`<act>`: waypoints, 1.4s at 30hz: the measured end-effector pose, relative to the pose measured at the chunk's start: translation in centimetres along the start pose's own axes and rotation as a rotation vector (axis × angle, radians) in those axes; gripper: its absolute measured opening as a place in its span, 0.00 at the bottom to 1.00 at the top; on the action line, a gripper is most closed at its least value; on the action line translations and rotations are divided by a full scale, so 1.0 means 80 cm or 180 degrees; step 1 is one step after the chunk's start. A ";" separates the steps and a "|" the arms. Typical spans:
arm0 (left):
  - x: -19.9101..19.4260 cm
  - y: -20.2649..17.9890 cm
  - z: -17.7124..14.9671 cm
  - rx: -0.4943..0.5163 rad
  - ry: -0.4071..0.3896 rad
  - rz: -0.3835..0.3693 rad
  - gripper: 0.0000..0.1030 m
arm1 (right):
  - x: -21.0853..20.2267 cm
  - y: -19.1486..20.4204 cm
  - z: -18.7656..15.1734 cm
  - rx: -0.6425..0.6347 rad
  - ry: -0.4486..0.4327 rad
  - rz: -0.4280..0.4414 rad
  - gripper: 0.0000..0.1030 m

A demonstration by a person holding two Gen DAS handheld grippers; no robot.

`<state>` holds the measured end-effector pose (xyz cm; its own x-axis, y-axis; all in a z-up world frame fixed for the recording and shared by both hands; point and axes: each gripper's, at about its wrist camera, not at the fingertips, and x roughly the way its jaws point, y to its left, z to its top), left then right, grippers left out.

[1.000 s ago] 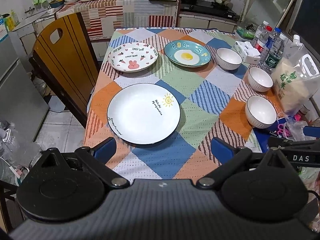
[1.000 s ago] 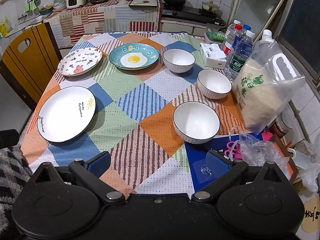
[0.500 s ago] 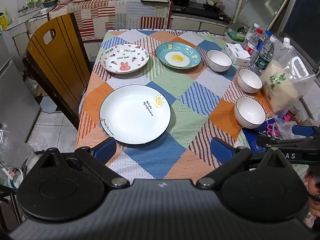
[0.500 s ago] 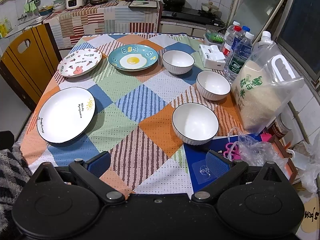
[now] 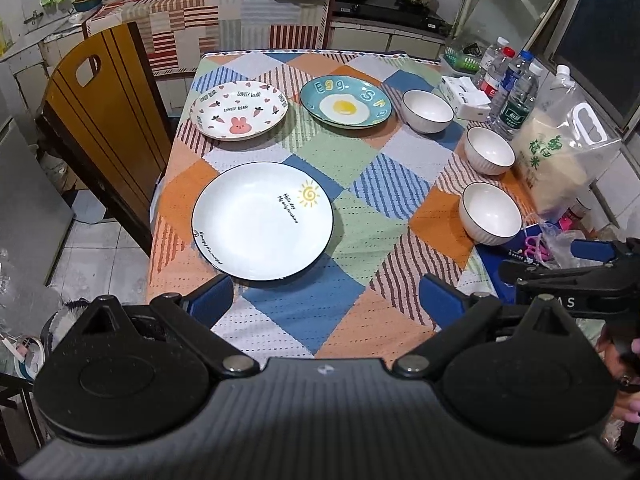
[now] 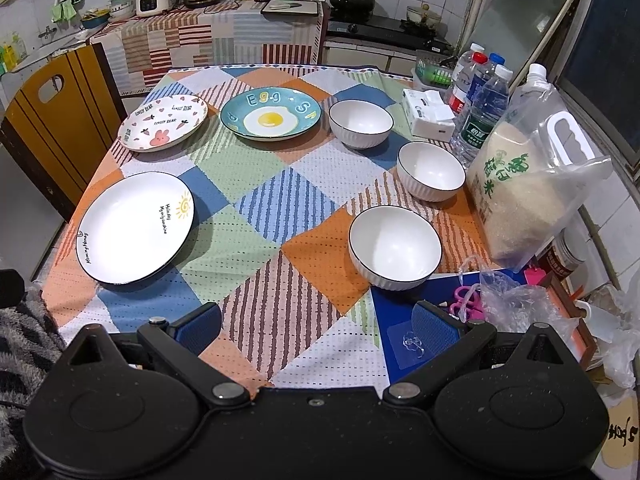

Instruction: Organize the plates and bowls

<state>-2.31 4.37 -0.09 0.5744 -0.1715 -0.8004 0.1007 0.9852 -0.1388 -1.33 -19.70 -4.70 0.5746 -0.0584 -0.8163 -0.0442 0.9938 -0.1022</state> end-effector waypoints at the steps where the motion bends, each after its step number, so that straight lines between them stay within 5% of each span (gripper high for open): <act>1: 0.002 0.001 0.000 -0.0005 0.0007 0.0010 0.97 | 0.001 0.000 0.000 -0.0002 0.0008 -0.0001 1.00; 11: 0.023 0.021 0.003 0.0024 0.0045 -0.0026 0.92 | 0.017 0.010 0.004 -0.0113 0.0032 0.0107 1.00; 18: 0.036 0.041 0.021 0.0165 -0.0033 0.0044 0.93 | -0.025 0.019 0.012 -0.0623 -0.1107 0.0464 1.00; 24: 0.078 0.070 0.029 0.0429 -0.0134 0.0272 0.93 | 0.002 0.022 0.031 -0.1019 -0.1923 0.0764 1.00; 28: 0.123 0.098 0.032 0.0297 0.0048 0.0221 0.93 | 0.066 0.038 0.062 -0.0861 -0.1383 0.1289 0.98; 31: 0.155 0.120 0.033 0.0183 0.0144 0.0173 0.94 | 0.127 0.054 0.071 -0.0573 -0.0912 0.1617 0.88; 42: 0.235 0.165 0.035 0.0149 0.0494 0.0391 0.94 | 0.228 0.086 0.045 -0.0265 -0.0217 0.1821 0.81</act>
<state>12.10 14.14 -15.38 0.4530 -0.0441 -0.8904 0.0771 0.9970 -0.0102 11.80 -13.60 -18.22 0.4917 0.4946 -0.7167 -0.4255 0.8545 0.2978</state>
